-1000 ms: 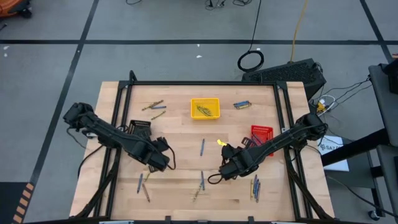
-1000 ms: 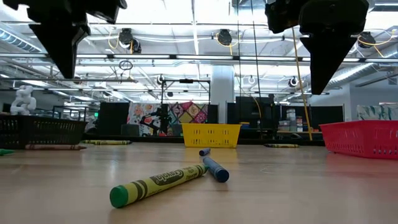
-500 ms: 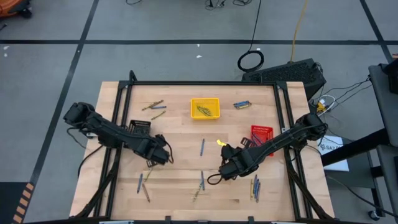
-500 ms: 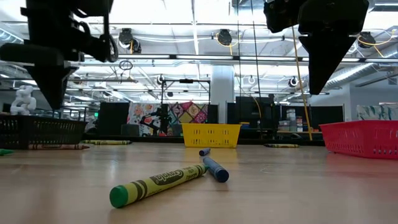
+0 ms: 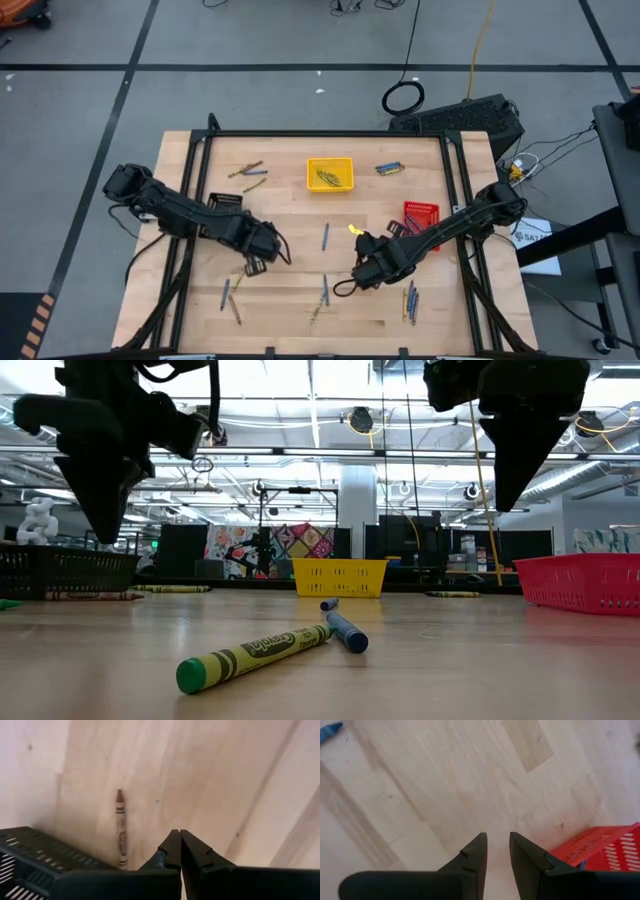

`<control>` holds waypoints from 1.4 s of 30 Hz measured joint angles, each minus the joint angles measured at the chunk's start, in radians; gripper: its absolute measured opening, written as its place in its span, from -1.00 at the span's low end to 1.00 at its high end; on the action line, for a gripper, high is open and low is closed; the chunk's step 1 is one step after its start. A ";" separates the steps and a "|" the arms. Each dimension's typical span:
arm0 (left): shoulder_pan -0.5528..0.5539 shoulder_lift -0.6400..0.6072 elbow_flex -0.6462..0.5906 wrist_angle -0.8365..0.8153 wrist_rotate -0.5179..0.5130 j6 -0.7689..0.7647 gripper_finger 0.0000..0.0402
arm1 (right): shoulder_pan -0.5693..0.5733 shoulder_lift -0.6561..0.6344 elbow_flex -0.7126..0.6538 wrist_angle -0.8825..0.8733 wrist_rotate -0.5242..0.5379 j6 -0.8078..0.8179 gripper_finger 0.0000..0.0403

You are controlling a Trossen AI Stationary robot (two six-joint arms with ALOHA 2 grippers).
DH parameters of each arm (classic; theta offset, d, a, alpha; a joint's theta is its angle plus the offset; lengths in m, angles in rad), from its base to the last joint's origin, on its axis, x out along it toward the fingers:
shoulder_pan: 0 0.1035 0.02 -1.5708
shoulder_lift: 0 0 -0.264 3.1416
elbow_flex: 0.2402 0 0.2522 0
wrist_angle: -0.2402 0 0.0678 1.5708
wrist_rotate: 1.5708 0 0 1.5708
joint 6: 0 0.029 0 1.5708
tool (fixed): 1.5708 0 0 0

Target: Sort crayons

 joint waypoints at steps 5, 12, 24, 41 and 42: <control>-0.001 0.000 0.000 0.000 0.012 0.001 -1.00 | 0.000 0.000 0.000 0.003 0.005 0.001 -0.65; -0.001 0.000 0.000 0.026 0.012 0.001 -1.00 | 0.000 0.000 0.000 0.007 0.005 -0.001 -0.65; 0.000 0.000 0.001 0.055 0.080 0.001 -1.00 | 0.000 0.000 0.000 0.015 0.004 0.001 -0.65; -0.008 0.000 0.001 0.235 0.121 0.135 -1.00 | 0.000 0.000 0.000 0.018 0.003 0.001 -0.65; -0.008 0.000 0.001 0.253 0.121 0.143 -1.00 | 0.000 0.000 0.000 0.018 0.003 0.001 -0.65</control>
